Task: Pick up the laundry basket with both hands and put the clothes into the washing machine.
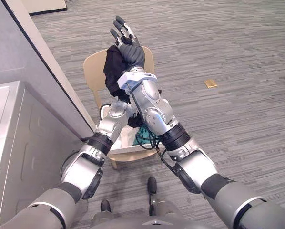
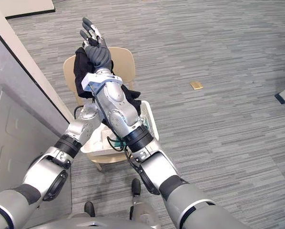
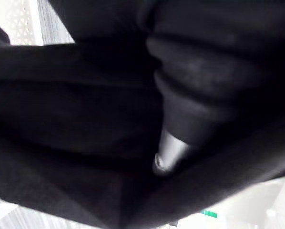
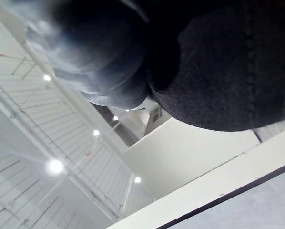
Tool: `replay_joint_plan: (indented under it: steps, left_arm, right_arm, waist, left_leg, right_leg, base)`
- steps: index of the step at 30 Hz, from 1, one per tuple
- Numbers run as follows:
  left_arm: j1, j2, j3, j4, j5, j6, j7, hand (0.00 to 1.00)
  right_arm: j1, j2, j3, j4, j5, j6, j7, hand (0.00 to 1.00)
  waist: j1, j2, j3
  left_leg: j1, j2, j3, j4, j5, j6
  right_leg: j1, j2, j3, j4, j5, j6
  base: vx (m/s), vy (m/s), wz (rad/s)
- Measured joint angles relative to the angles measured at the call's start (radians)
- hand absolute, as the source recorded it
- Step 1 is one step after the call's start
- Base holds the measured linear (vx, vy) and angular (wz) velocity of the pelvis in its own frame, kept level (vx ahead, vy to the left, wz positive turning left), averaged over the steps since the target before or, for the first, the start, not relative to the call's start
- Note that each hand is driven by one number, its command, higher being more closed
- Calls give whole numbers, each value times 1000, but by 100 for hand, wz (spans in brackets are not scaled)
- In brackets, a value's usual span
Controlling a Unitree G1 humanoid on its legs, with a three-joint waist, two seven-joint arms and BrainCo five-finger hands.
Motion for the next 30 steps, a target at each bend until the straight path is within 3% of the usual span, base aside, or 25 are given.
replay_joint_plan:
  steps: [11,12,19,25,30]
  left_arm:
    - [33,-2,3,-9,-88,-32,19,100]
    - [43,-2,3,-13,-89,-32,19,100]
    - [173,23,22,-162,-108,-41,16,100]
    - [309,68,159,-351,-144,-76,-8,100]
    - [427,64,269,-438,-190,-134,-48,100]
  right_arm:
    - [36,0,0,1,3,-28,5,100]
    - [38,0,0,1,3,-28,5,0]
    - [154,-21,13,-42,-1,-28,46,0]
    - [336,-143,106,-217,46,23,253,0]
    - [649,-244,0,-424,-9,52,435,0]
  waist:
    - [-2,-16,1]
    - [-2,-16,0]
    - [-2,-23,-3]
    - [-5,-47,-18]
    - [-4,-54,-34]
  left_leg:
    - [15,0,0,0,0,0]
    - [15,0,0,0,0,0]
    - [19,1,2,0,-3,-1]
    - [34,6,32,10,-20,-3]
    - [36,15,36,20,-33,-6]
  right_leg:
    - [17,0,-1,0,-7,9]
    - [17,0,-1,0,-8,10]
    - [19,0,0,0,-7,9]
    - [22,10,25,0,-11,15]
    - [24,18,26,0,-17,22]
  base:
    - [-6,39,1]
    - [0,0,0]
    - [10,36,-1]
    - [17,37,-13]
    - [26,22,-3]
